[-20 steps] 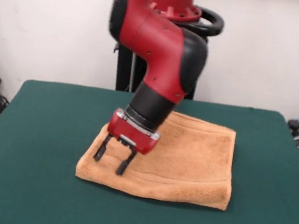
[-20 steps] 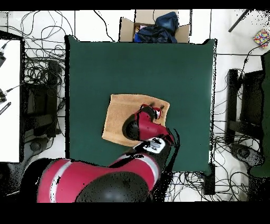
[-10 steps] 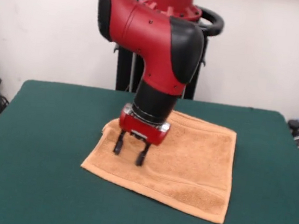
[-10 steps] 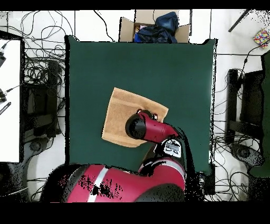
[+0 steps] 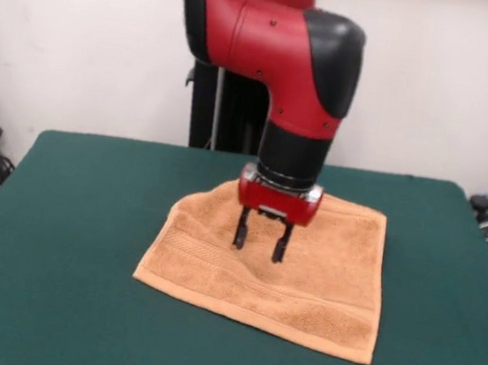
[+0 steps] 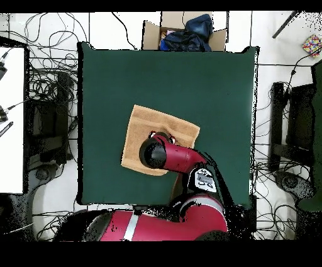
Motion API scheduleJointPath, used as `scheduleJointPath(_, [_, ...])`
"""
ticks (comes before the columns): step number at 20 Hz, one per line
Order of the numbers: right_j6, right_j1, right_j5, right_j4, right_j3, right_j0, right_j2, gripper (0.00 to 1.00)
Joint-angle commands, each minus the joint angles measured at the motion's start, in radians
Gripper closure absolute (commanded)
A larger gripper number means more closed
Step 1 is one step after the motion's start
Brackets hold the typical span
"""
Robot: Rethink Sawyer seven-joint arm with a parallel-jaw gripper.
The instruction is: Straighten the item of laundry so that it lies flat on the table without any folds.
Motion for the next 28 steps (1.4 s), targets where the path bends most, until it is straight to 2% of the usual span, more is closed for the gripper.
scheduleJointPath(1, [0.103,0.004,0.122,-0.012,0.033,0.001,0.112,0.0])
scheduleJointPath(8, [0.136,0.123,0.01,-0.007,-0.032,0.04,0.059,0.0])
scheduleJointPath(14, [0.149,0.301,-0.144,0.0,-0.138,0.076,0.01,0.0])
scheduleJointPath(19, [0.161,0.428,-0.415,-0.022,-0.209,0.116,-0.03,0.0])
scheduleJointPath(22, [0.173,0.457,-0.592,-0.034,-0.213,0.143,-0.05,0.0])
scheduleJointPath(23, [0.176,0.468,-0.705,-0.046,-0.212,0.149,-0.056,0.0])
scheduleJointPath(24, [0.178,0.47,-0.761,-0.046,-0.208,0.158,-0.063,0.0])
scheduleJointPath(28, [0.194,0.466,-0.914,-0.037,-0.175,0.175,-0.075,0.0])
